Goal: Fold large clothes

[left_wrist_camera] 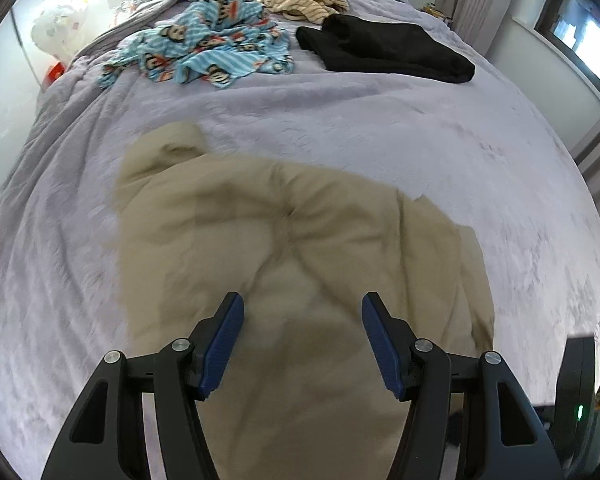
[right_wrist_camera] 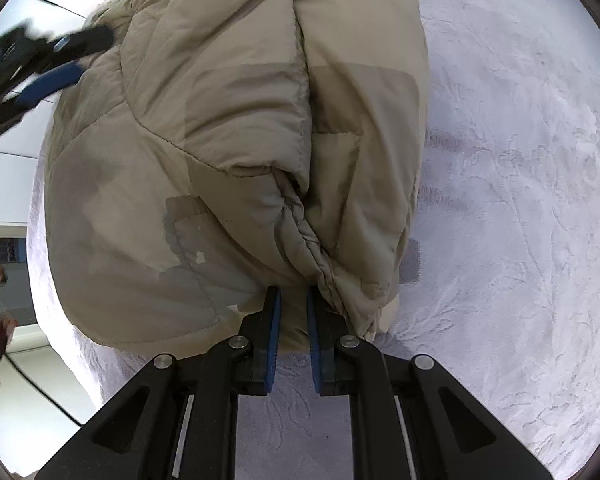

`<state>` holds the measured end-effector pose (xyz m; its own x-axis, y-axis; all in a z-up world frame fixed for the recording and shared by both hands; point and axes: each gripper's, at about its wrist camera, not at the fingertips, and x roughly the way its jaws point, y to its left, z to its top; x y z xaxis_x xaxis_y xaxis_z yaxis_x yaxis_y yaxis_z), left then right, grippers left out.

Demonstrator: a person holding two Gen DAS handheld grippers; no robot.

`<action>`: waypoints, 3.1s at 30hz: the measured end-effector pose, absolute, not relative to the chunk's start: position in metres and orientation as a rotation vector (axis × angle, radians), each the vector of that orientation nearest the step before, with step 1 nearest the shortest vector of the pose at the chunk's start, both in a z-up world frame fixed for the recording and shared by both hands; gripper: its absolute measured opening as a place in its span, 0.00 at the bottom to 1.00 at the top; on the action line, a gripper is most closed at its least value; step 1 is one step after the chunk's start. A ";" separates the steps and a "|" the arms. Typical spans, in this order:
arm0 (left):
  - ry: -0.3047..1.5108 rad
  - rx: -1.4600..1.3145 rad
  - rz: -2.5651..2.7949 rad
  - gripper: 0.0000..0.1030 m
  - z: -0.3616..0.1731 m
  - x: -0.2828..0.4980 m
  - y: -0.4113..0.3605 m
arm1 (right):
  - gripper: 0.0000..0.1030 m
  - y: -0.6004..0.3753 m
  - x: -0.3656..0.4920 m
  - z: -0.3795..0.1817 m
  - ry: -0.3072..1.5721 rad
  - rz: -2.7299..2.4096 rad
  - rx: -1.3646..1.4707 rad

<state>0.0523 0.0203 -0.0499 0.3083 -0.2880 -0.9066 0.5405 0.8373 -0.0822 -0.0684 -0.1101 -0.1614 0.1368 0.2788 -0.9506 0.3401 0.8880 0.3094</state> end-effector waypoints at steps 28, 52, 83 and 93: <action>1.143 0.154 -0.296 1.00 0.004 -0.039 0.140 | 0.52 -0.075 -0.080 -0.048 1.262 -0.123 0.470; 1.011 0.127 -0.228 1.00 0.067 -0.080 0.153 | 1.00 -0.065 -0.104 0.041 1.022 -0.261 0.243; 0.991 0.119 -0.227 1.00 0.076 -0.086 0.154 | 1.00 -0.060 -0.110 0.047 1.022 -0.261 0.244; 0.993 0.119 -0.227 1.00 0.076 -0.086 0.153 | 1.00 -0.058 -0.111 0.048 1.023 -0.258 0.242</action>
<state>-0.0864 0.1533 0.0763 0.5248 -0.1353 -0.8404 0.2433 0.9699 -0.0042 -0.1111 -0.0581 0.0484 0.4956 -0.0982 -0.8630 0.3226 0.9433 0.0779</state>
